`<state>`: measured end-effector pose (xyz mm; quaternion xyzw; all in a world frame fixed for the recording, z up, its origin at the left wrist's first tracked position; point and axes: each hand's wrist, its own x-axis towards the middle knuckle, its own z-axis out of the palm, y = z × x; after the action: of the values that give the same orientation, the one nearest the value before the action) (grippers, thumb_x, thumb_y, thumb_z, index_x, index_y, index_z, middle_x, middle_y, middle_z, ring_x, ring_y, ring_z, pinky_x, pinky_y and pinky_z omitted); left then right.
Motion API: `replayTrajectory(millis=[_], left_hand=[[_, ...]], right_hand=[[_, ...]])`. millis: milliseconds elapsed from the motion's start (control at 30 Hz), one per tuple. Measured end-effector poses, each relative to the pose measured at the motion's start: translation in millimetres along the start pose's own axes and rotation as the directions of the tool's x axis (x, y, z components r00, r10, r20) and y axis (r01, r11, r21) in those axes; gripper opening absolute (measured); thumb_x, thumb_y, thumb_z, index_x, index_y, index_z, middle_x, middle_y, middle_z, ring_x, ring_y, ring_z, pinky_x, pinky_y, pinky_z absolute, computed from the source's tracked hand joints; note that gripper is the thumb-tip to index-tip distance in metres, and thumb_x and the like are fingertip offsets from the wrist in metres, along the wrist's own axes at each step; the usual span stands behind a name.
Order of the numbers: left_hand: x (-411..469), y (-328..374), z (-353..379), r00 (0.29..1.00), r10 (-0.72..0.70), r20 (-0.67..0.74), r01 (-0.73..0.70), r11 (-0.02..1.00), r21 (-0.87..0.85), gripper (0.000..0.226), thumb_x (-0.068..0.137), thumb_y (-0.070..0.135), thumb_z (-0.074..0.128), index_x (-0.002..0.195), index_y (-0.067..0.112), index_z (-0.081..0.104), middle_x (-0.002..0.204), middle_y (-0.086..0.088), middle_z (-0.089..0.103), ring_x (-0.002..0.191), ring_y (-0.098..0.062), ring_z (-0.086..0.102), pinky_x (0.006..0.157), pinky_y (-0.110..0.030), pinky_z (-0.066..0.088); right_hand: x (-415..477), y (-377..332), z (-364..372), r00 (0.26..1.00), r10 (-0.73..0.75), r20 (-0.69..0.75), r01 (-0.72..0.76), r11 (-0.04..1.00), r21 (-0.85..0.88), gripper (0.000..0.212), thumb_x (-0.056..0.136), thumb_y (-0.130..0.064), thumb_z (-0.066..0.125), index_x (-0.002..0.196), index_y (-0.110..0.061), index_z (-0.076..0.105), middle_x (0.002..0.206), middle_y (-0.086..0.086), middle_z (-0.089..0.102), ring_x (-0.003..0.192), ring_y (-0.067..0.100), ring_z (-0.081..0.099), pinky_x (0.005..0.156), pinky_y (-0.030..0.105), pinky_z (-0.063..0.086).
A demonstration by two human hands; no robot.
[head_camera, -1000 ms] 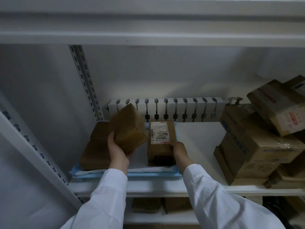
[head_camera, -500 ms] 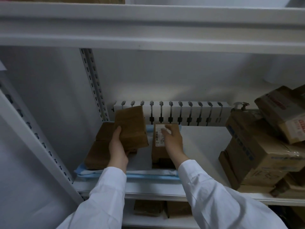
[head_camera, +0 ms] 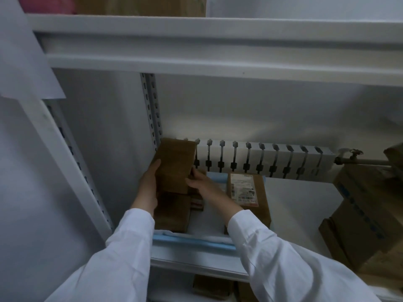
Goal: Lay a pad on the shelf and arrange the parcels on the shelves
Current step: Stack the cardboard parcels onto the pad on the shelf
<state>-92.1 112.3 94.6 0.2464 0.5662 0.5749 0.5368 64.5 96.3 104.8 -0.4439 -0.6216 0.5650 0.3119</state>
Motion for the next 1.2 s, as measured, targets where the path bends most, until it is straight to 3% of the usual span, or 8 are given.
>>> replayTrajectory(millis=[100,333,433,700,833,1000,1100,1200], left_hand=[[8.8,0.0,-9.5,1.000,-0.004,-0.029,0.005,1.000,0.021,0.064,0.086,0.055,0.053,0.138,0.019,0.042,0.135,-0.007,0.051,0.118,-0.029,0.050,0.108,-0.046,0.034],[21.2,-3.8,-16.2,1.000,0.020,-0.011,-0.018,0.989,0.150,0.061,0.088,0.059,0.046,0.136,0.022,0.041,0.138,-0.004,0.048,0.120,-0.027,0.048,0.105,-0.041,0.034],[25.2,-10.0,-19.4,1.000,0.013,0.019,-0.015,0.989,0.147,0.056,0.088,0.059,0.045,0.133,0.025,0.044,0.135,-0.003,0.051,0.112,-0.024,0.050,0.106,-0.042,0.035],[28.8,-14.1,-20.0,0.997,0.061,0.045,-0.070,0.968,0.239,0.057,0.087,0.065,0.040,0.130,0.029,0.046,0.135,-0.001,0.052,0.119,-0.026,0.050,0.108,-0.048,0.034],[24.8,-11.9,-16.1,0.996,0.088,-0.026,-0.078,0.962,0.260,0.061,0.090,0.055,0.046,0.140,0.021,0.036,0.141,-0.006,0.046,0.124,-0.031,0.046,0.107,-0.048,0.034],[-0.1,-3.3,3.1,0.933,0.292,-0.208,-0.198,0.904,0.379,0.064,0.089,0.043,0.055,0.142,0.017,0.031,0.145,-0.011,0.038,0.130,-0.034,0.039,0.104,-0.044,0.034],[-19.7,5.7,26.7,0.891,0.413,-0.187,-0.311,0.857,0.411,0.058,0.087,0.035,0.060,0.137,0.013,0.039,0.140,-0.013,0.044,0.127,-0.032,0.043,0.107,-0.043,0.036],[-41.3,8.7,56.1,0.871,0.477,-0.113,-0.403,0.828,0.389,0.054,0.087,0.030,0.060,0.134,0.012,0.044,0.136,-0.010,0.049,0.124,-0.028,0.047,0.108,-0.042,0.035]], right_hand=[[11.2,4.2,8.7,1.000,0.020,-0.020,-0.020,1.000,-0.003,0.053,0.094,-0.024,0.049,0.143,-0.030,0.029,0.136,0.001,0.048,0.124,0.020,0.045,0.095,0.028,0.035],[29.8,11.0,12.9,0.997,0.079,-0.024,-0.079,0.997,0.023,0.065,0.091,-0.015,0.051,0.148,-0.026,0.021,0.140,0.007,0.045,0.108,0.013,0.048,0.075,0.013,0.039],[36.2,17.8,15.4,0.992,0.127,-0.026,-0.126,0.991,0.038,0.067,0.091,-0.014,0.052,0.149,-0.024,0.019,0.144,0.009,0.042,0.125,0.025,0.044,0.094,0.026,0.036],[37.7,23.2,16.3,0.985,0.170,-0.023,-0.170,0.985,0.021,0.074,0.090,-0.017,0.054,0.150,-0.026,0.011,0.147,0.009,0.037,0.131,0.028,0.037,0.097,0.029,0.030],[30.7,19.4,14.2,0.992,0.122,-0.038,-0.121,0.992,0.035,0.066,0.090,-0.015,0.053,0.147,-0.024,0.022,0.142,0.008,0.045,0.125,0.025,0.045,0.093,0.026,0.035],[12.1,7.9,3.6,0.989,0.059,-0.134,-0.056,0.998,0.028,0.045,0.091,-0.013,0.052,0.134,-0.021,0.041,0.129,0.003,0.051,0.101,0.008,0.051,0.066,0.010,0.036],[-2.5,4.8,-7.3,0.963,0.017,-0.269,-0.008,0.999,0.034,0.045,0.091,-0.014,0.051,0.136,-0.018,0.042,0.136,0.004,0.048,0.117,0.017,0.046,0.087,0.020,0.035],[-18.6,-1.3,-22.3,0.923,-0.026,-0.384,0.032,0.999,0.009,0.041,0.091,-0.016,0.052,0.132,-0.019,0.048,0.135,0.004,0.051,0.122,0.020,0.047,0.091,0.024,0.035]])
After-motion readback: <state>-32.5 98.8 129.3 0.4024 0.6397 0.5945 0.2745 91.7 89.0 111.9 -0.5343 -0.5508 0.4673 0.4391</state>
